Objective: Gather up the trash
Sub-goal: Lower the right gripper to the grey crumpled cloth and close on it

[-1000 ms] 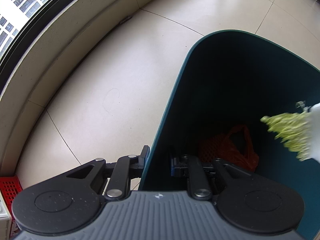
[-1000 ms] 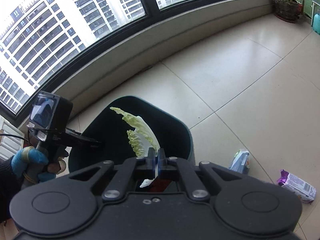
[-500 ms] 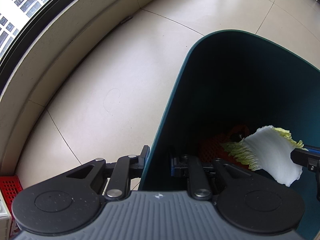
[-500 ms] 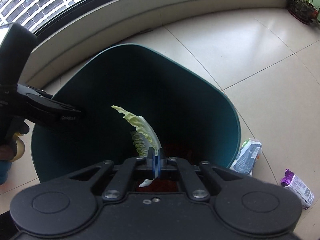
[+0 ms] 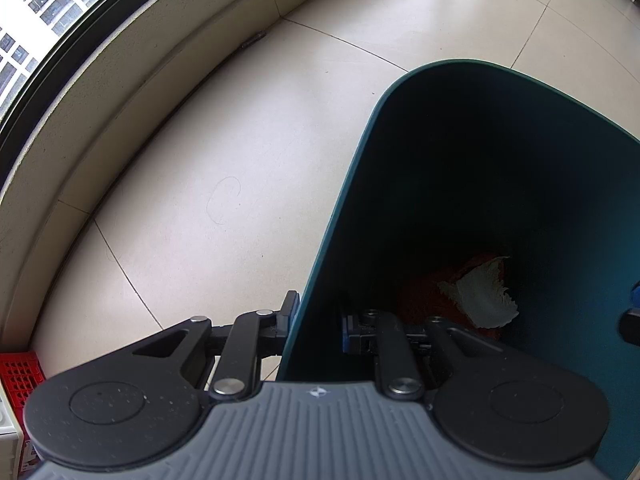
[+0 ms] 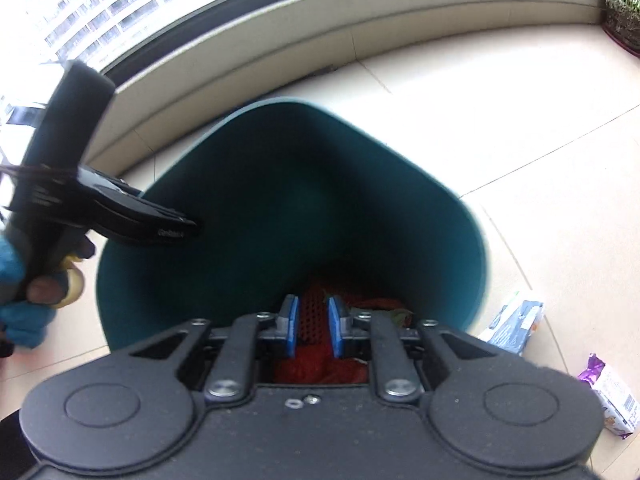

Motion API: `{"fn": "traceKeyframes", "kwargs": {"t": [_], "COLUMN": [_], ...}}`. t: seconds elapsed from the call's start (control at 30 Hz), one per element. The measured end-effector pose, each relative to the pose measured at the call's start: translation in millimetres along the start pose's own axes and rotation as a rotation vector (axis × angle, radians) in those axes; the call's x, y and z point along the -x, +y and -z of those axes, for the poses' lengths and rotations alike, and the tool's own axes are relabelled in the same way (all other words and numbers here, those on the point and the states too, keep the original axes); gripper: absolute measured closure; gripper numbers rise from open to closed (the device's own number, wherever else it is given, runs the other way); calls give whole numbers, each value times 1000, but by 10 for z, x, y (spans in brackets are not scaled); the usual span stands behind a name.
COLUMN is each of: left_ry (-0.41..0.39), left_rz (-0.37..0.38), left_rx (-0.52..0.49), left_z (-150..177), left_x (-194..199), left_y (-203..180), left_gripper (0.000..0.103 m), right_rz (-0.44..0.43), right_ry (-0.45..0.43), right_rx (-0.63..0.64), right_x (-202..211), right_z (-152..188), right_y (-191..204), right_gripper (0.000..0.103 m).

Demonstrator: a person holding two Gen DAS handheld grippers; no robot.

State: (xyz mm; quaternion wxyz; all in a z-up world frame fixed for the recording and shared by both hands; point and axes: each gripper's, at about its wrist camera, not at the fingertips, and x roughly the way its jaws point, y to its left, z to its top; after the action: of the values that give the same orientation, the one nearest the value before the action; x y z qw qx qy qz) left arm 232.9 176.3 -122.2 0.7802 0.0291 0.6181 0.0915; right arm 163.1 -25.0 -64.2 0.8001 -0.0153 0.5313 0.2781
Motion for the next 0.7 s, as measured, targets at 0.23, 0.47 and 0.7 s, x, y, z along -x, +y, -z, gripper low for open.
{"fn": "traceKeyframes", "kwargs": {"t": [0.23,0.47,0.7], "left_ry": [3,9,-1], "left_rz": [0,-1,6], "left_rx": [2,-9,-12], "left_z": [-2,-25,-34], "left_x": [-3,6,42], "left_y": [3,-8,7], "left_gripper": [85,85,85], "right_rz": [10,80,122], "right_ry": [-107,-109,-53], "right_rx": [-25,-96,-119], "right_x": [829,1041,943], "right_z": [134,110,330], "right_y": [-396,-994,-1193], "right_gripper": [83,78,76]}}
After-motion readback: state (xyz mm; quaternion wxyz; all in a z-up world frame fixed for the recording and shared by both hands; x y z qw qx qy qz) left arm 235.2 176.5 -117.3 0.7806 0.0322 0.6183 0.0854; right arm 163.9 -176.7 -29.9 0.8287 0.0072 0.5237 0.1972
